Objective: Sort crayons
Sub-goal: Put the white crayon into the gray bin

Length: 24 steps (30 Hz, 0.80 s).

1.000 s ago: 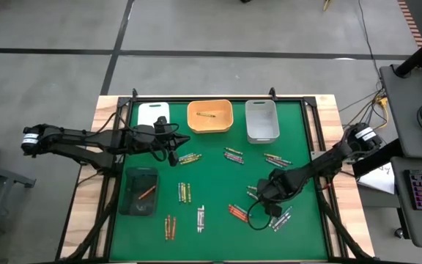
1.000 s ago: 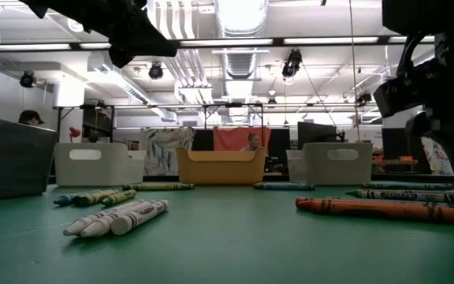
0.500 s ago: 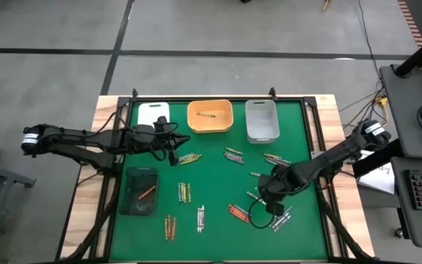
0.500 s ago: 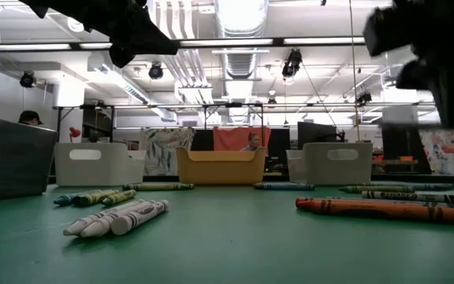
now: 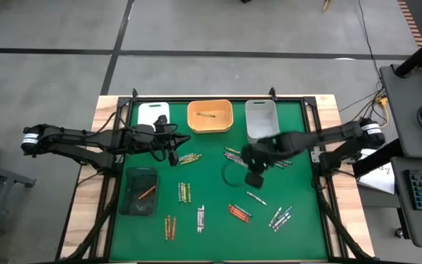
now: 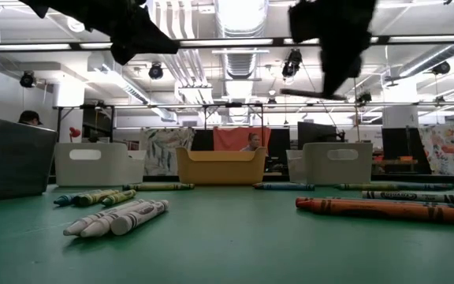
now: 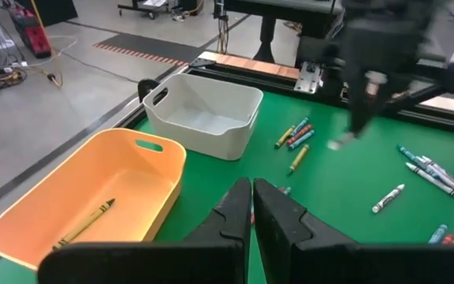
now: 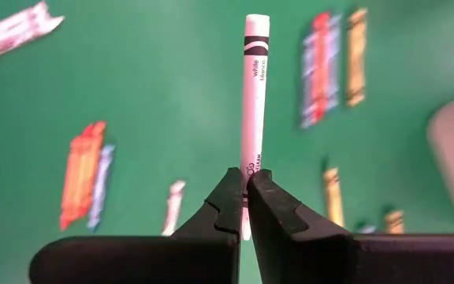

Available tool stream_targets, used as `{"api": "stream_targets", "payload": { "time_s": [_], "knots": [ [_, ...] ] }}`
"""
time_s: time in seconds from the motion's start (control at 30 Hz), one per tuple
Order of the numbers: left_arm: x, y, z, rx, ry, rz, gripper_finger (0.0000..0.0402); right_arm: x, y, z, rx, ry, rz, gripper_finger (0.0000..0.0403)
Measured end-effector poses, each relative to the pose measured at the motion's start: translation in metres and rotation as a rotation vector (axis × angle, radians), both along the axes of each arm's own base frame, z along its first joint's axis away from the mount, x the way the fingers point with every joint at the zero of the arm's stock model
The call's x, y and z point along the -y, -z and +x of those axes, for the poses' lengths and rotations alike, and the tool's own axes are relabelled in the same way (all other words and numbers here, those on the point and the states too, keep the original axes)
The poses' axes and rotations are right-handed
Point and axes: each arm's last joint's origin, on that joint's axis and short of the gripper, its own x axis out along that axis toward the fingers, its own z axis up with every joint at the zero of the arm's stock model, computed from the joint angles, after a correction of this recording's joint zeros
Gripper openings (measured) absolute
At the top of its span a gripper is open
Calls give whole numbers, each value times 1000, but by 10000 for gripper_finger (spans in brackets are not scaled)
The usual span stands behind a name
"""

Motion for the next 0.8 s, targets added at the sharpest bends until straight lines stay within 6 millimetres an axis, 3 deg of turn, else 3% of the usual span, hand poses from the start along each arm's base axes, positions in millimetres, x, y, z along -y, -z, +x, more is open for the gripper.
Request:
{"api": "stream_targets", "payload": {
  "time_s": [0.27, 0.53, 0.67, 0.8],
  "knots": [
    [0, 0, 0, -9, 9, 26, 0, 89, -13, 8, -10, 189, -65, 9],
    [0, 0, 0, -25, 25, 73, 0, 174, -9, -27, -58, 444, -70, 9],
    [0, 0, 0, -25, 25, 74, 0, 202, 5, -52, -113, 559, -49, 9],
    [0, 0, 0, -25, 25, 74, 0, 213, 19, -67, -143, 630, -30, 9]
  ]
}}
